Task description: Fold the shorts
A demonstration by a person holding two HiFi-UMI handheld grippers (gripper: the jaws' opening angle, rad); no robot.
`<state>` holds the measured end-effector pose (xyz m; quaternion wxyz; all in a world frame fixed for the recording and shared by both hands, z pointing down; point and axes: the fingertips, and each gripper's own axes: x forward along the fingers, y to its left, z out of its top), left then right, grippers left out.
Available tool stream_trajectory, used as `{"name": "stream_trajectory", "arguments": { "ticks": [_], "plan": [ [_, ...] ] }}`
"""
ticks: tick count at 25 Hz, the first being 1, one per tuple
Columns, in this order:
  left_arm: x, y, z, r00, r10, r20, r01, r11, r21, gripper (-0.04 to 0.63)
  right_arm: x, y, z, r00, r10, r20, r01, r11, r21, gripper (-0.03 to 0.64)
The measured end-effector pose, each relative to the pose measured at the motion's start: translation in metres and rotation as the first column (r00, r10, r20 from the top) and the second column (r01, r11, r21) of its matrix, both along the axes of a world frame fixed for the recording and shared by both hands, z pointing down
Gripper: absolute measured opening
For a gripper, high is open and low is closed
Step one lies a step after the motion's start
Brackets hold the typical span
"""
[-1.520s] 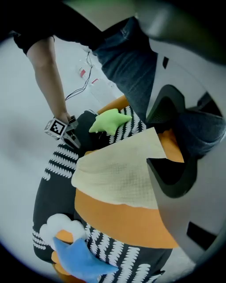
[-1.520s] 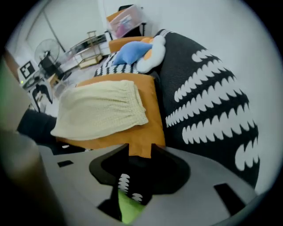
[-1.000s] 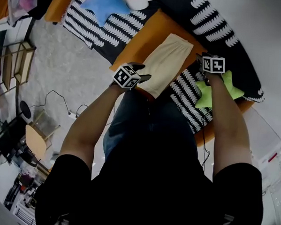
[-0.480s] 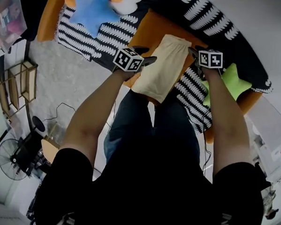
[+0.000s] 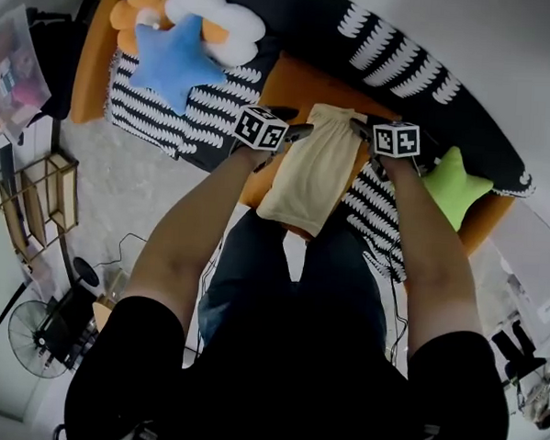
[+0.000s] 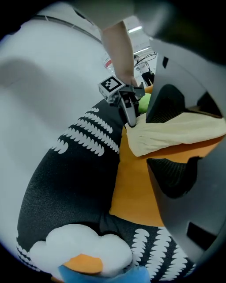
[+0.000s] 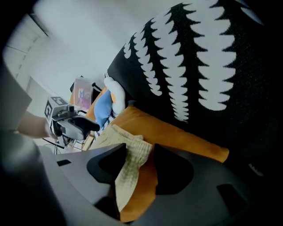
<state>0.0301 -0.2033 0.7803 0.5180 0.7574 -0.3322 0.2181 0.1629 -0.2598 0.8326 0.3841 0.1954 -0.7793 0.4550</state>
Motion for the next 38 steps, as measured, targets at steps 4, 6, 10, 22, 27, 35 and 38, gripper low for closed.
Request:
{"name": "stream_trajectory", "arguments": {
  "ticks": [4, 6, 10, 22, 27, 35, 38],
  "plan": [
    [0.008, -0.022, 0.013, 1.000, -0.019, -0.020, 0.019, 1.000, -0.003, 0.268, -0.014, 0.005, 0.007, 0.999, -0.002, 0.041, 0.002, 1.000, -0.008, 0.213],
    [0.011, -0.031, 0.018, 0.999, -0.033, -0.019, 0.033, 0.999, 0.000, 0.268, -0.016, 0.004, 0.007, 0.999, -0.014, 0.048, 0.014, 1.000, 0.014, 0.212],
    [0.021, -0.031, 0.033, 1.000, -0.012, -0.006, 0.012, 1.000, -0.027, 0.267, -0.020, 0.004, -0.001, 0.996, -0.074, 0.049, 0.069, 0.993, 0.096, 0.200],
    [0.025, -0.027, 0.048, 0.999, 0.037, -0.027, -0.038, 0.998, -0.044, 0.166, -0.037, 0.010, 0.007, 0.996, -0.077, 0.036, 0.076, 0.997, 0.024, 0.118],
    [0.016, -0.037, 0.032, 0.997, 0.077, 0.028, -0.078, 0.997, 0.018, 0.094, -0.050, 0.001, -0.011, 0.993, -0.090, 0.075, 0.086, 0.995, 0.054, 0.091],
    [-0.002, -0.082, -0.015, 0.990, 0.093, 0.104, -0.112, 0.974, 0.199, 0.087, -0.063, -0.048, -0.061, 0.990, -0.072, 0.117, 0.048, 0.979, 0.197, 0.089],
    [-0.002, -0.086, -0.038, 0.987, 0.121, 0.110, -0.146, 0.953, 0.267, 0.086, -0.065, -0.052, -0.085, 0.986, -0.100, 0.134, 0.063, 0.964, 0.257, 0.087]
  ]
}}
